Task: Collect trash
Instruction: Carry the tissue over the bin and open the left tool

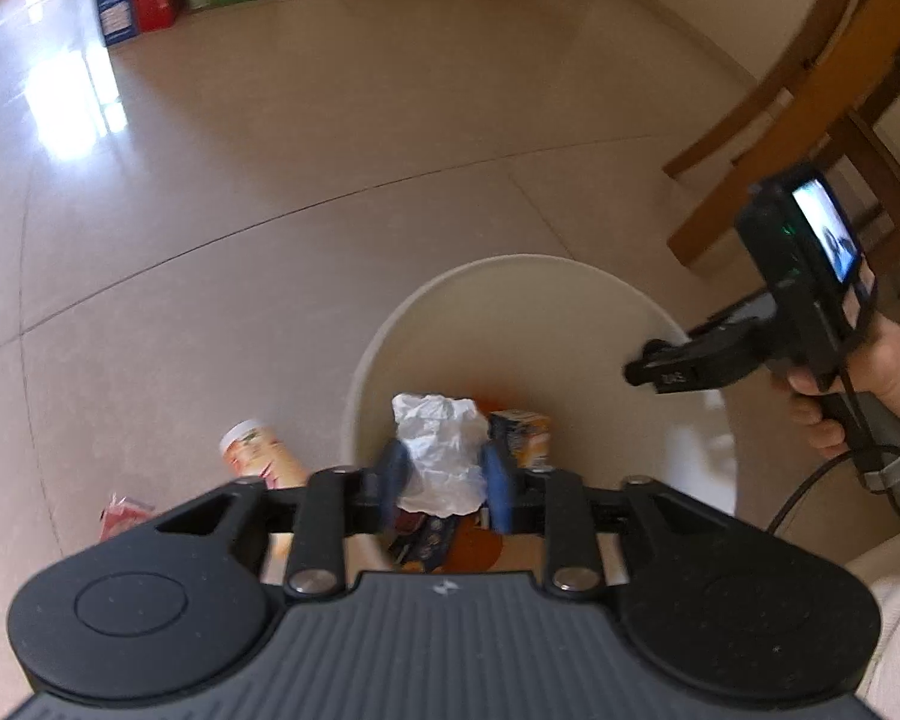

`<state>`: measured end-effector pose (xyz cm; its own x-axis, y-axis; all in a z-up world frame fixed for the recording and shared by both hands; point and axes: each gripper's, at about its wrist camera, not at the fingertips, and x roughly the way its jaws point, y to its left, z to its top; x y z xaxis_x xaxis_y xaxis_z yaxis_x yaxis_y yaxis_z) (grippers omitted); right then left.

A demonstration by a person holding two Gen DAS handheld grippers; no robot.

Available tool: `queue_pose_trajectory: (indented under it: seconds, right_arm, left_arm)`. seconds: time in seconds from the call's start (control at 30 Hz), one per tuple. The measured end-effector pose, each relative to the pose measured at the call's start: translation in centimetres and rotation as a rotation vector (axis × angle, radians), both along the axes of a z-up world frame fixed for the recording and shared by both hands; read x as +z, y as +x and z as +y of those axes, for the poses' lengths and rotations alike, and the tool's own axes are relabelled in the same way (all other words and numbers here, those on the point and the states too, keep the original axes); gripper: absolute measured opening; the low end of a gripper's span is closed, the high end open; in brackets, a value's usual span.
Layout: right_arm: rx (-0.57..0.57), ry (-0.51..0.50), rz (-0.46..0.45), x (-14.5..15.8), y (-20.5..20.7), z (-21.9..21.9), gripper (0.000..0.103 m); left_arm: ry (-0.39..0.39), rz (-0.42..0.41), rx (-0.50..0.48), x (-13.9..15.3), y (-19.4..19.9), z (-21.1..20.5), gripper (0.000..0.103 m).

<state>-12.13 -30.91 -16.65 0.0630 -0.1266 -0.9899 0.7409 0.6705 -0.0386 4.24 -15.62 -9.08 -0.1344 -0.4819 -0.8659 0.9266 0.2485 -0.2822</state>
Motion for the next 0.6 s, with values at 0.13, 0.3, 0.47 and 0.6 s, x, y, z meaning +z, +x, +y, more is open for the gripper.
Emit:
queue_pose_trajectory:
  seconds: [0.13,0.3,0.47,0.6]
  right_arm:
    - [-0.011,0.008,-0.008,0.0,-0.1,-0.1,0.013]
    - [-0.009,0.006,-0.008,0.0,-0.1,0.0,0.013]
    - [-0.017,0.009,-0.011,0.0,-0.3,-0.2,0.013]
    - [-0.031,0.019,-0.025,0.2,-0.4,-0.5,0.013]
  left_arm:
    - [-0.019,-0.011,-0.015,-0.1,-1.5,-0.6,0.076]
    - [-0.018,-0.022,0.017,0.3,-0.7,0.0,0.087]
    - [-0.011,-0.046,0.094,0.1,2.1,1.6,0.091]
    - [0.008,-0.073,0.156,-0.8,4.6,3.5,0.094]
